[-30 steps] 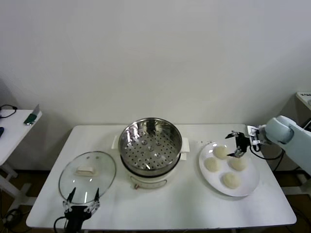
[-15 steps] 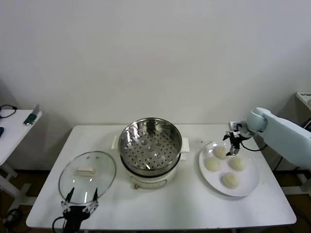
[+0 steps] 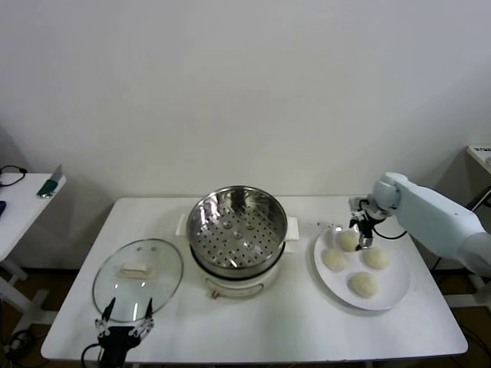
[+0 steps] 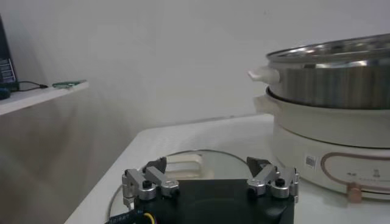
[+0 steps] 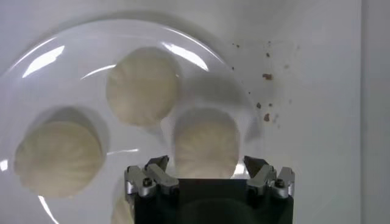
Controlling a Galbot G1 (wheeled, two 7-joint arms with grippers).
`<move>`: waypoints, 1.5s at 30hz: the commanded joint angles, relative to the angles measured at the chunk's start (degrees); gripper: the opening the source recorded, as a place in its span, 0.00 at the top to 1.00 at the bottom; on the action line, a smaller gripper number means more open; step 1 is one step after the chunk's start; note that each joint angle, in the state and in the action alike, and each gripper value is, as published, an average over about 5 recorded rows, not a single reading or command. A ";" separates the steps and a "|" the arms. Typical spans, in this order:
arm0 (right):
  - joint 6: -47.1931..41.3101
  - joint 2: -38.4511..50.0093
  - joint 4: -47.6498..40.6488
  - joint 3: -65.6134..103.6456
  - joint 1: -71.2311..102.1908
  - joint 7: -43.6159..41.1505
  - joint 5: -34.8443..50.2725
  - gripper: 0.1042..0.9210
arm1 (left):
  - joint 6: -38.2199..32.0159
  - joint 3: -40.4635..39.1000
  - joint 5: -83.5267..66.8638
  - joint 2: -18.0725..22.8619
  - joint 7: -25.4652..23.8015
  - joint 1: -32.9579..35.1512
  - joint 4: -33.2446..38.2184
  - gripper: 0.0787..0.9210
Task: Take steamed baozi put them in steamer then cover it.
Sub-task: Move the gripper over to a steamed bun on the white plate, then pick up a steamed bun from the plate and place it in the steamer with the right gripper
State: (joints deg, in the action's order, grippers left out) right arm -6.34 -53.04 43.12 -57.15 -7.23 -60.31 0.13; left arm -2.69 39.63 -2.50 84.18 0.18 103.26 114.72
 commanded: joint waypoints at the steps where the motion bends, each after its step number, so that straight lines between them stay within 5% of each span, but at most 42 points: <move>1: 0.45 -1.53 -2.42 -0.21 -0.08 -0.32 -1.17 0.25 | -0.03 0.02 -0.04 -0.08 0.07 -0.12 -0.14 0.12; 9: 1.81 -0.57 0.26 -0.31 -1.27 -0.06 -0.90 0.32 | 0.00 0.01 -0.15 -0.07 0.23 -0.25 0.05 0.12; 17: 9.66 2.86 16.78 -16.36 -24.68 -3.80 6.53 0.32 | -0.04 -0.15 -0.11 0.03 0.26 -0.04 0.91 0.12; 24: 23.54 -4.36 26.92 -22.80 -44.08 -10.66 17.46 0.33 | 0.10 -0.37 -0.21 -0.39 0.27 0.37 1.97 0.12; 29: 33.07 -13.81 32.35 -22.89 -45.48 -9.59 13.94 0.33 | 0.13 -0.63 -0.17 -0.59 0.28 0.05 2.04 0.12; 45: 49.23 -31.03 6.52 -11.70 -19.45 -0.95 -17.17 0.33 | 0.18 -2.01 -0.09 -1.00 0.26 -0.54 1.28 0.12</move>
State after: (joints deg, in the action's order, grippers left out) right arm 35.42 -77.51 57.46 -71.69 -33.22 -63.10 -6.93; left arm -2.50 37.68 -2.53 83.17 0.46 102.70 116.12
